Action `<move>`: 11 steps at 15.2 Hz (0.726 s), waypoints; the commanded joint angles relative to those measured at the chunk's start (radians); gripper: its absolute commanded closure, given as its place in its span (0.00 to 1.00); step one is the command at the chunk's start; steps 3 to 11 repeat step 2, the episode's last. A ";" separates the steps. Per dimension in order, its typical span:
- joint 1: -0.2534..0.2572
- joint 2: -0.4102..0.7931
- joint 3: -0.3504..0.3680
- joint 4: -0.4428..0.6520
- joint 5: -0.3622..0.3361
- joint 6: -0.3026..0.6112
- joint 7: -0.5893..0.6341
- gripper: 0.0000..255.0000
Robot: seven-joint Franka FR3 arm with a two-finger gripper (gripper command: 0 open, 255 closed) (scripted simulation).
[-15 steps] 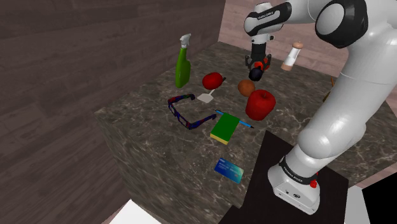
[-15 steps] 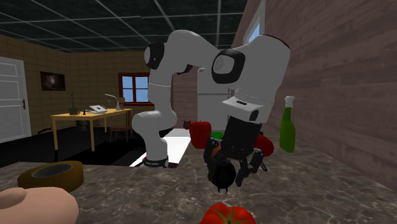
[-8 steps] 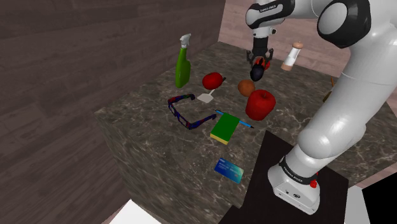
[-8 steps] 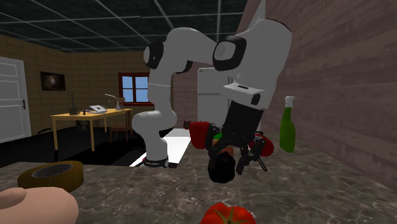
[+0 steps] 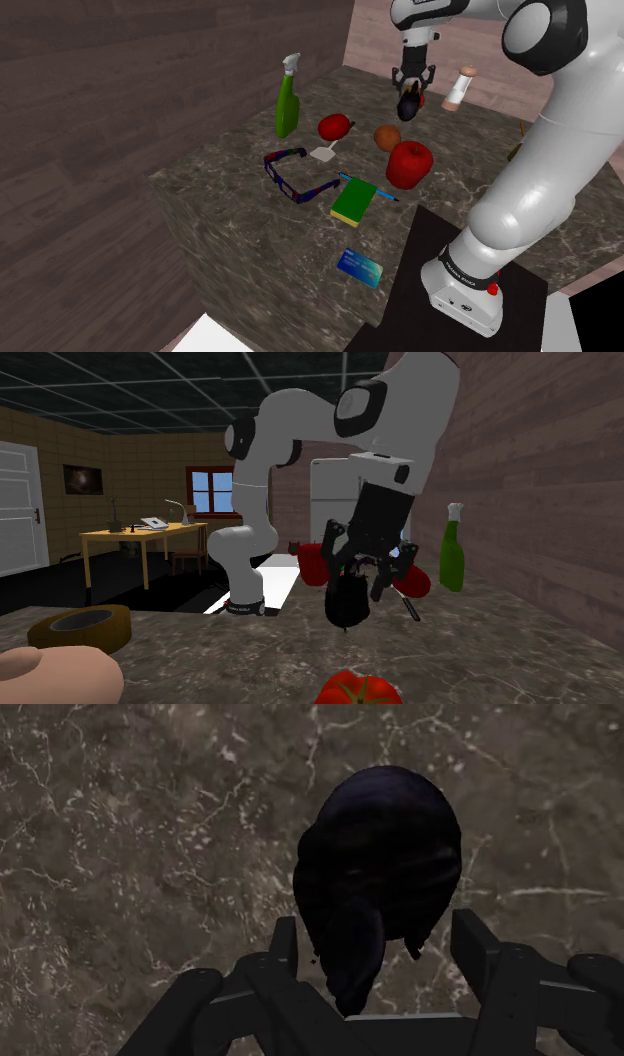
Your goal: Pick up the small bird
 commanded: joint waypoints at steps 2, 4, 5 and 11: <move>0.001 -0.005 0.001 0.011 -0.001 -0.016 0.000 1.00; 0.001 -0.005 0.001 0.011 -0.001 -0.016 0.000 1.00; 0.001 -0.005 0.001 0.011 -0.001 -0.016 0.000 1.00; 0.001 -0.005 0.001 0.011 -0.001 -0.016 0.000 1.00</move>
